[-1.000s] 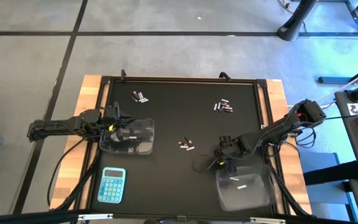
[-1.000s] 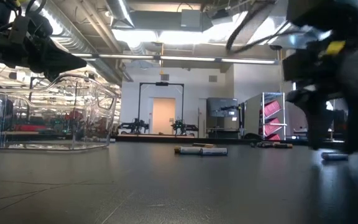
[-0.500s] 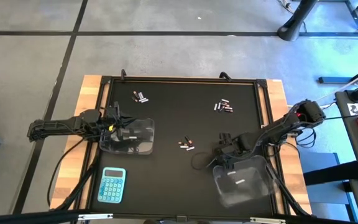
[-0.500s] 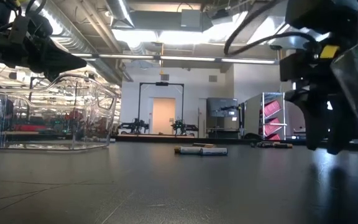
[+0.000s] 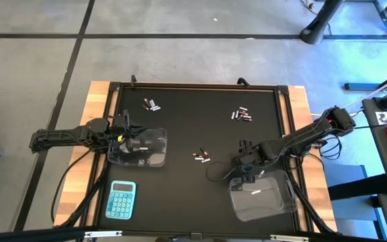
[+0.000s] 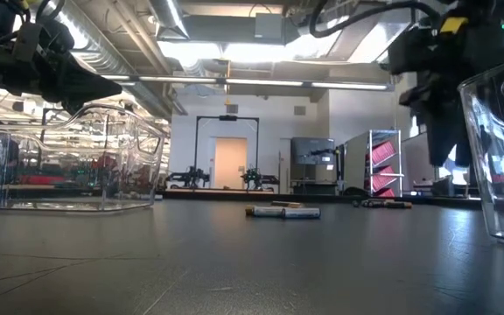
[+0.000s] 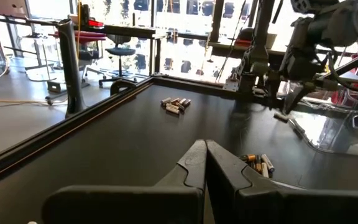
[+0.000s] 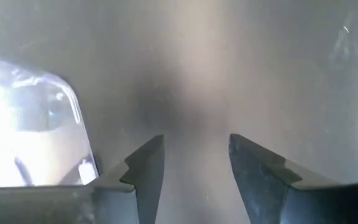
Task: Sort batteries
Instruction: Put the white battery into the right transparent bin
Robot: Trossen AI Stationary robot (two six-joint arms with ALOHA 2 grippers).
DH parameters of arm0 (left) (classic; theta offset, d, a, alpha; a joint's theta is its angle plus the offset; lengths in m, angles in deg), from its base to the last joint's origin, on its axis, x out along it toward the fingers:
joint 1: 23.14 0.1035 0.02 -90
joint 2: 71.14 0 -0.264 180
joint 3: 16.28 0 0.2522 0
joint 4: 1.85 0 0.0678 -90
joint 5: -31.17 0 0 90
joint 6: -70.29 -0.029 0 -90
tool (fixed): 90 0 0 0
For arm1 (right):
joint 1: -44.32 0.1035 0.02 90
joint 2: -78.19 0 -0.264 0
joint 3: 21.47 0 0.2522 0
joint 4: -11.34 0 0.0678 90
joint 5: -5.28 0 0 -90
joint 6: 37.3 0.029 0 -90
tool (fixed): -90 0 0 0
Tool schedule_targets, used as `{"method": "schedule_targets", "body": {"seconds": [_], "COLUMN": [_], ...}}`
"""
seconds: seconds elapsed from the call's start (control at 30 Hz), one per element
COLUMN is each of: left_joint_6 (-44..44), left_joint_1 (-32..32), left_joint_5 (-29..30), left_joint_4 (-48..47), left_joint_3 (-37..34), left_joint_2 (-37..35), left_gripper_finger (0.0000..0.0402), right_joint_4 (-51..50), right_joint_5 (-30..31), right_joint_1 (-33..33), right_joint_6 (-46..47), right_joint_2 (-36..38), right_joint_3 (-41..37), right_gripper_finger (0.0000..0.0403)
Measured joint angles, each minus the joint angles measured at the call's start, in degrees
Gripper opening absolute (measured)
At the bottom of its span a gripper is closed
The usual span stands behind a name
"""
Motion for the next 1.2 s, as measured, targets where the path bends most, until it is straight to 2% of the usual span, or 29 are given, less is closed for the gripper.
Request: {"method": "schedule_targets", "body": {"seconds": [0.2, 0.33, 0.5, 0.63, 0.7, 0.87, 0.97, 1.07, 1.2], "left_joint_6": [-0.01, -0.01, -0.02, -0.02, -0.02, -0.02, -0.01, 0.00, -0.02], "left_joint_1": [0.00, 0.01, 0.00, 0.00, 0.00, 0.00, 0.01, 0.00, 0.01], "left_joint_5": [0.00, 0.00, -0.02, 0.00, -0.01, 0.00, 0.00, 0.00, 0.00], "left_joint_4": [0.00, 0.00, 0.00, 0.00, 0.00, 0.00, 0.00, 0.00, 0.00], "left_joint_3": [-0.01, -0.01, 0.00, 0.00, -0.02, -0.02, -0.02, 0.00, 0.00], "left_joint_2": [0.00, 0.01, 0.02, 0.02, 0.02, 0.01, 0.02, 0.02, 0.02], "left_gripper_finger": [0.0000, 0.0000, 0.0000, 0.0000, 0.0000, 0.0000, 0.0000, 0.0000, 0.0000], "right_joint_4": [-16.64, -24.41, -23.63, -23.59, -23.62, -23.43, -22.26, -16.78, -10.84], "right_joint_5": [-0.09, -4.26, -14.47, -20.56, -24.25, -28.72, -30.19, -29.95, -21.66], "right_joint_1": [-2.44, -7.07, -10.64, -10.40, -9.64, -4.26, -1.11, 1.09, 3.45], "right_joint_6": [2.74, 2.00, -0.18, 3.60, 6.79, 10.41, 12.30, 13.50, 13.50], "right_joint_2": [0.11, 0.70, 1.38, 1.38, 1.38, 1.38, 1.38, 1.38, 1.38], "right_joint_3": [7.04, 5.95, -1.25, -5.21, -6.19, -6.69, -6.69, -6.99, -8.20], "right_gripper_finger": [0.0182, 0.0191, 0.0213, 0.0215, 0.0215, 0.0216, 0.0216, 0.0216, 0.0216]}}
